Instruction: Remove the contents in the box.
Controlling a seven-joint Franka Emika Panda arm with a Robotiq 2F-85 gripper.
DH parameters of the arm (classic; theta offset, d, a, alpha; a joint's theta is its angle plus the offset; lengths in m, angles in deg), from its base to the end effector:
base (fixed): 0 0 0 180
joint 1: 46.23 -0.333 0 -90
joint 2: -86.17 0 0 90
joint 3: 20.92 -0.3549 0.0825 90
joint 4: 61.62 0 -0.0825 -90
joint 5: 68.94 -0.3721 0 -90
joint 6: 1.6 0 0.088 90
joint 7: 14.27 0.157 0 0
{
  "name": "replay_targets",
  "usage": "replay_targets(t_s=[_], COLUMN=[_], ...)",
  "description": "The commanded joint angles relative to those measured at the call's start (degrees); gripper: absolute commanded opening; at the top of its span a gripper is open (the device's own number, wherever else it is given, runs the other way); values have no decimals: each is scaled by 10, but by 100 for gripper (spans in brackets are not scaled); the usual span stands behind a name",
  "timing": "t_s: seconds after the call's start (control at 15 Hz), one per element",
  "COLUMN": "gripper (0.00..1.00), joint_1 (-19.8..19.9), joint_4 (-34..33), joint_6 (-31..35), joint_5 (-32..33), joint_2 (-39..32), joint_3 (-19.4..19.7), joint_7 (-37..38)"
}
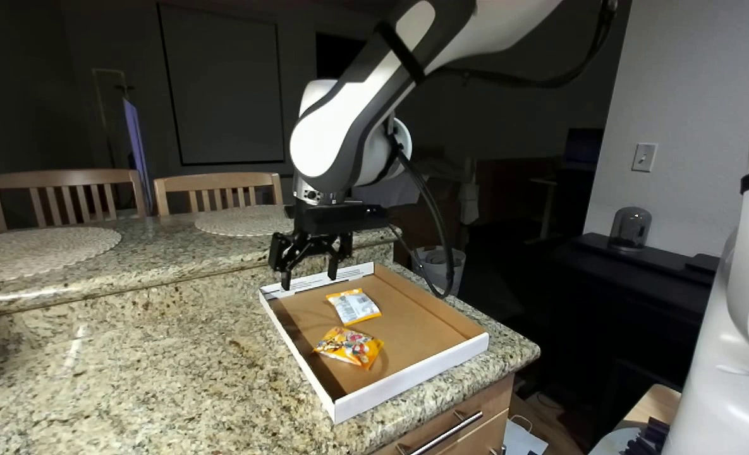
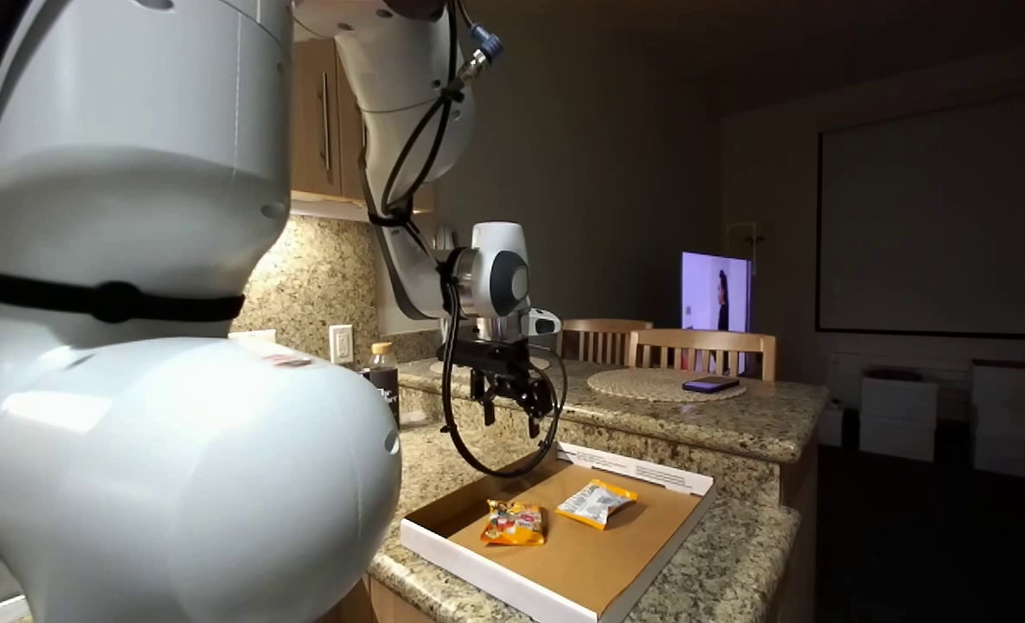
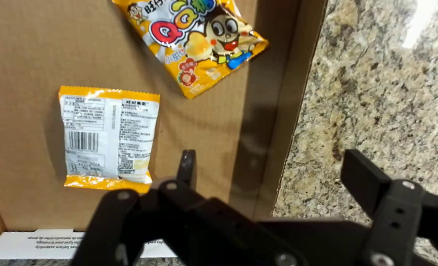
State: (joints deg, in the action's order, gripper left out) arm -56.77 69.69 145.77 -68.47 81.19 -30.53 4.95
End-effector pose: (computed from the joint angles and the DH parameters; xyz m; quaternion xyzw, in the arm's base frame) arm 0.5130 0.1878 0.3309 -0.9952 -0.0103 -0.0899 0.0371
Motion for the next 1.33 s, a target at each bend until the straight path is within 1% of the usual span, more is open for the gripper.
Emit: replay_targets(t_s=[0.0, 0.2, 0.47, 0.8, 1.0, 1.27], gripper=[100, 100, 100, 100, 100, 100], joint_1=[4, 5, -2, -12, -17, -20], joint_4=[-21, -21, -7, 20, 25, 22], joint_6=[-18, -22, -16, -13, -15, -14], joint_5=[-10, 16, 65, 130, 171, 200], joint_2=[-32, -62, -90, -85, -89, -100], joint_3=[4, 13, 19, 13, 11, 2], joint_7=[-42, -78, -154, -222, -262, -309])
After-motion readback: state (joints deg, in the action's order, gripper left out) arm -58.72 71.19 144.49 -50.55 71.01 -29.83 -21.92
